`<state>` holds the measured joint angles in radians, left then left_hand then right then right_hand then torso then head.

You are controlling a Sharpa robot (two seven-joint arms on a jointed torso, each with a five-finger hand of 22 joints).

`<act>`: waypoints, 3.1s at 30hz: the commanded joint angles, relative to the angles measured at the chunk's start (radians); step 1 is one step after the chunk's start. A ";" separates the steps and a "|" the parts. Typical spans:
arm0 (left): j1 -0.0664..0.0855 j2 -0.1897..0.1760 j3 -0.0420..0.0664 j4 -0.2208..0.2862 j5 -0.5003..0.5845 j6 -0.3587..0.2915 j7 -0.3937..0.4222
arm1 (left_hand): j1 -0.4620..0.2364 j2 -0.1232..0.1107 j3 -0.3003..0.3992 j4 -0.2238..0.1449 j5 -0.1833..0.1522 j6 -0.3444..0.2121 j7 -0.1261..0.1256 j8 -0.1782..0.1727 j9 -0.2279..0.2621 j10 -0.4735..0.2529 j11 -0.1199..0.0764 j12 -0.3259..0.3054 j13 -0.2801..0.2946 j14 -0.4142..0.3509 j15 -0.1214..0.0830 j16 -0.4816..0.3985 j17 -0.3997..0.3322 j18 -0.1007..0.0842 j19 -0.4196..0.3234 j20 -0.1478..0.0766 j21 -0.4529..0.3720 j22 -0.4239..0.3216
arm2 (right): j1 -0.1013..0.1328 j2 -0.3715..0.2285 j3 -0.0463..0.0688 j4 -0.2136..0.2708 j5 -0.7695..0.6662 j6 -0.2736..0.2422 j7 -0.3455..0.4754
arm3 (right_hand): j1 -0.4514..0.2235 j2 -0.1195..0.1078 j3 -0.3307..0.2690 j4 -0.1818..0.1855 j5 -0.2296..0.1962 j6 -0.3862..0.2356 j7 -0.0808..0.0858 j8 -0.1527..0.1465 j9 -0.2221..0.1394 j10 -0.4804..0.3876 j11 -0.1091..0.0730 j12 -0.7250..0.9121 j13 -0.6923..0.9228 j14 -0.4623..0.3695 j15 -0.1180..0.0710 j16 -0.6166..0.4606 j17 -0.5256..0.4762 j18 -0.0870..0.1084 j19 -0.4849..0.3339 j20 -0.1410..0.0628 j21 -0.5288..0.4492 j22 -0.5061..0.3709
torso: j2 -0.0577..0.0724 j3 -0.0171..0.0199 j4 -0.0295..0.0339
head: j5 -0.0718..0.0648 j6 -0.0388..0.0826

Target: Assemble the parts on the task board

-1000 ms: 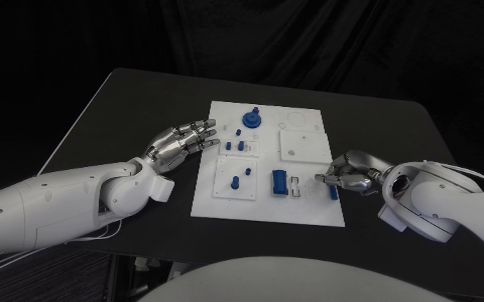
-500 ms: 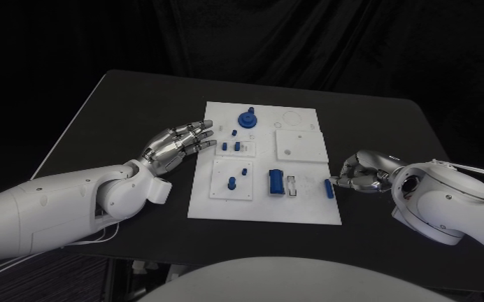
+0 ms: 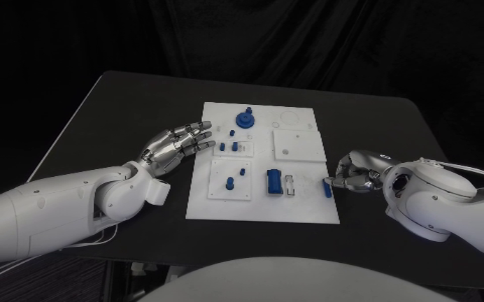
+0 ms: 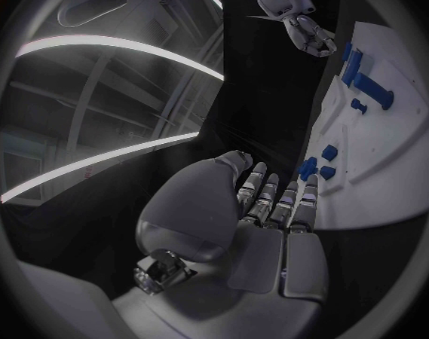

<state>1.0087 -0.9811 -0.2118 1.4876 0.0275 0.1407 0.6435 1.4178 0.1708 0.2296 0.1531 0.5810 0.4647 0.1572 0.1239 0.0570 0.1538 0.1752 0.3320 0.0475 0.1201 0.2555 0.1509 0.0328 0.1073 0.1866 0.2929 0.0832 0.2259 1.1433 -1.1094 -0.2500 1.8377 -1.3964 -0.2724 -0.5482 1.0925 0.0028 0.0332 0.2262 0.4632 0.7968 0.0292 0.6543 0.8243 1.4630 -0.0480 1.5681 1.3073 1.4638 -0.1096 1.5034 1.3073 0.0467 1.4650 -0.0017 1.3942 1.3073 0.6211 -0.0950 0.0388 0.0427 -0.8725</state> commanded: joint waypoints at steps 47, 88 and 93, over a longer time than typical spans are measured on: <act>-0.005 0.008 0.001 -0.003 0.003 0.038 -0.031 | -0.011 0.001 0.015 0.000 -0.002 0.008 0.016 0.005 0.002 0.007 0.008 0.010 0.002 0.005 -0.001 0.005 0.001 -0.009 0.006 0.000 0.002 -0.003 | -0.074 0.127 0.001 -0.101 -0.088 0.068 0.013 | 0.202 -0.022 0.152 -0.123 0.133 0.048 -0.001 -0.087 -0.105 0.108 0.006 0.003 0.263 0.076 0.005 -0.007 0.089 0.001 0.042 0.008 -0.012 0.201 | 0.000 0.0001 0.0004 | 0.009 0.000; -0.007 0.015 0.001 -0.010 0.003 0.038 -0.035 | -0.014 -0.003 0.027 0.000 -0.001 0.001 0.012 0.003 0.000 0.011 0.018 0.013 0.002 0.004 -0.002 0.006 0.001 -0.009 0.005 0.000 0.001 -0.005 | -0.053 0.141 0.004 -0.055 0.497 -0.052 0.204 | 0.054 -0.046 0.310 -0.109 0.173 0.042 0.005 -0.059 -0.090 0.108 0.010 0.003 0.263 0.082 0.010 0.010 0.120 -0.005 0.050 0.012 0.015 0.209 | -0.001 -0.0004 0.0019 | 0.014 0.000; -0.007 0.017 0.001 -0.013 0.003 0.040 -0.036 | -0.014 -0.003 0.027 0.000 -0.001 0.001 0.012 0.003 0.000 0.011 0.018 0.013 0.002 0.004 -0.002 0.006 0.001 -0.009 0.005 0.000 0.001 -0.005 | -0.052 0.151 0.004 -0.066 0.487 -0.057 0.210 | 0.048 -0.046 0.311 -0.107 0.158 0.041 0.005 -0.058 -0.090 0.108 0.010 0.003 0.263 0.080 0.010 0.007 0.113 -0.004 0.048 0.012 0.010 0.207 | -0.001 -0.0004 0.0018 | 0.014 0.000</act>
<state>1.0039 -0.9661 -0.2117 1.4744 0.0278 0.1647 0.5994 1.4131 0.1661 0.2488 0.1531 0.5809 0.4646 0.1572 0.1239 0.0574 0.1664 0.1879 0.3403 0.0485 0.1201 0.2555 0.1509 0.0328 0.1074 0.1866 0.2929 0.0831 0.2223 1.0892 -0.9600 -0.2461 1.7733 -0.9158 -0.3169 -0.3543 1.1482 -0.0461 0.3227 0.1357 0.6228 0.8326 0.0361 0.5934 0.7333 1.4663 -0.0445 1.5681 1.3074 1.4666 -0.1069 1.5109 1.3073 0.0467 1.4651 0.0055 1.4050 1.3075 0.6199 -0.0956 0.0409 0.0569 -0.8725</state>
